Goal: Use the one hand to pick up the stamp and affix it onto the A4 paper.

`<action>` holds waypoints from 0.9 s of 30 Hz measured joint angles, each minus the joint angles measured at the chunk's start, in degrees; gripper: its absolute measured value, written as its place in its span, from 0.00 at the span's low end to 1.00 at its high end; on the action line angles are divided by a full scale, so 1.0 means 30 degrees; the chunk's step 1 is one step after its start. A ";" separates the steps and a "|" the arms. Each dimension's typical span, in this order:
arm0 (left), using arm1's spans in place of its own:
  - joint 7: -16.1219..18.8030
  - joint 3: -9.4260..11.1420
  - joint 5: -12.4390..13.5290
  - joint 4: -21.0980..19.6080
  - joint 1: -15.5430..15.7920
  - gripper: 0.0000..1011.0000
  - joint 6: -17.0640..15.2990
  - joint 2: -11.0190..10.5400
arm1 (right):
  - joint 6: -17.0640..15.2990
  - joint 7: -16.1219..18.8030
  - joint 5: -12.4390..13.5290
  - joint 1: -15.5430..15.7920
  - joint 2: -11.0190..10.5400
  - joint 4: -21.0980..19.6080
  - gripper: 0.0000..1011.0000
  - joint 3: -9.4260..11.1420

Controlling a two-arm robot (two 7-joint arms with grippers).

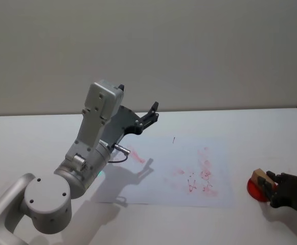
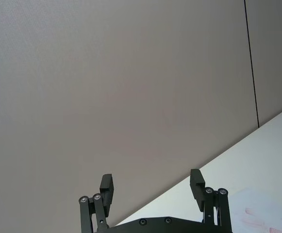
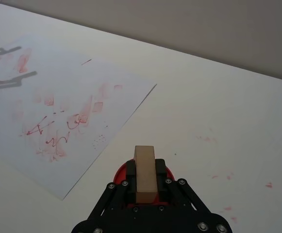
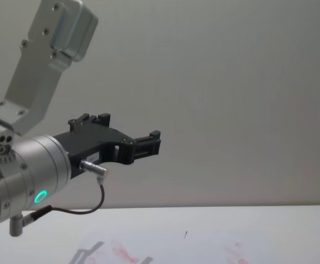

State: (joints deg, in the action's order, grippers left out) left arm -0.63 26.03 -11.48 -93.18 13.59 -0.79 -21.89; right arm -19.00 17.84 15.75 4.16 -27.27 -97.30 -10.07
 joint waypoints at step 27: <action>0.0000 0.0000 0.0000 0.0000 0.0000 0.99 0.0000 -0.0001 | 0.1723 0.1047 0.0824 -0.1564 0.1732 -0.0261 0.22 -0.0781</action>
State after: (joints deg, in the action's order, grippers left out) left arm -0.63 26.03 -11.48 -93.18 13.59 -0.79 -21.90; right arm -13.83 20.98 18.23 -0.53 -22.07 -98.08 -12.41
